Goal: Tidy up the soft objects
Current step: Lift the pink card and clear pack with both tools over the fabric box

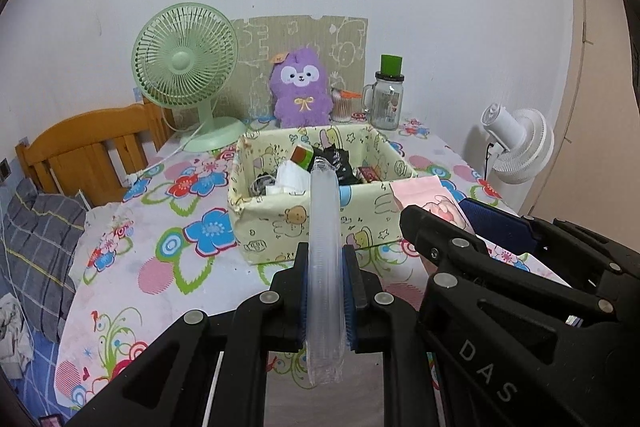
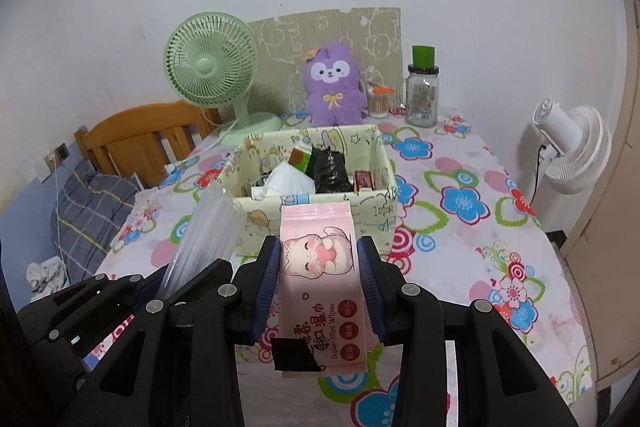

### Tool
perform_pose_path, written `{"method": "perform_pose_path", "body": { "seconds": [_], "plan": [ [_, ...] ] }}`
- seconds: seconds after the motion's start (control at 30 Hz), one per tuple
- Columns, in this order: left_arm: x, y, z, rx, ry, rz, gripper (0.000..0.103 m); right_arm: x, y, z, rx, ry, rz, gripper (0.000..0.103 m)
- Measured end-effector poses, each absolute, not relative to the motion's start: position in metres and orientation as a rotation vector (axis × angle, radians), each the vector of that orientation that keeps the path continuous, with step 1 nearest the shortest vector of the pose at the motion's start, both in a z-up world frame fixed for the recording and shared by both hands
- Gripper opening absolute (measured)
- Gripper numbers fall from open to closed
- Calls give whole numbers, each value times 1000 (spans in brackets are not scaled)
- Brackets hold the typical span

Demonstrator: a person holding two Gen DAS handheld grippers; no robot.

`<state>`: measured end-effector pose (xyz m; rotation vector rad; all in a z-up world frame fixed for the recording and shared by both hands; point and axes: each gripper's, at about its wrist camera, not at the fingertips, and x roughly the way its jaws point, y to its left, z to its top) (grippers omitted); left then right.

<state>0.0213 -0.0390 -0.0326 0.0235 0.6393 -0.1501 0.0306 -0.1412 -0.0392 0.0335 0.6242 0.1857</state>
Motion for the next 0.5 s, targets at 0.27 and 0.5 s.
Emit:
{"method": "perform_pose_path", "body": {
  "seconds": [0.27, 0.5],
  "plan": [
    [21, -38, -18, 22, 616, -161, 12, 27, -141, -23, 32, 596, 183, 43],
    [26, -37, -9, 26, 601, -161, 12, 31, -139, -13, 28, 581, 186, 43]
  ]
}}
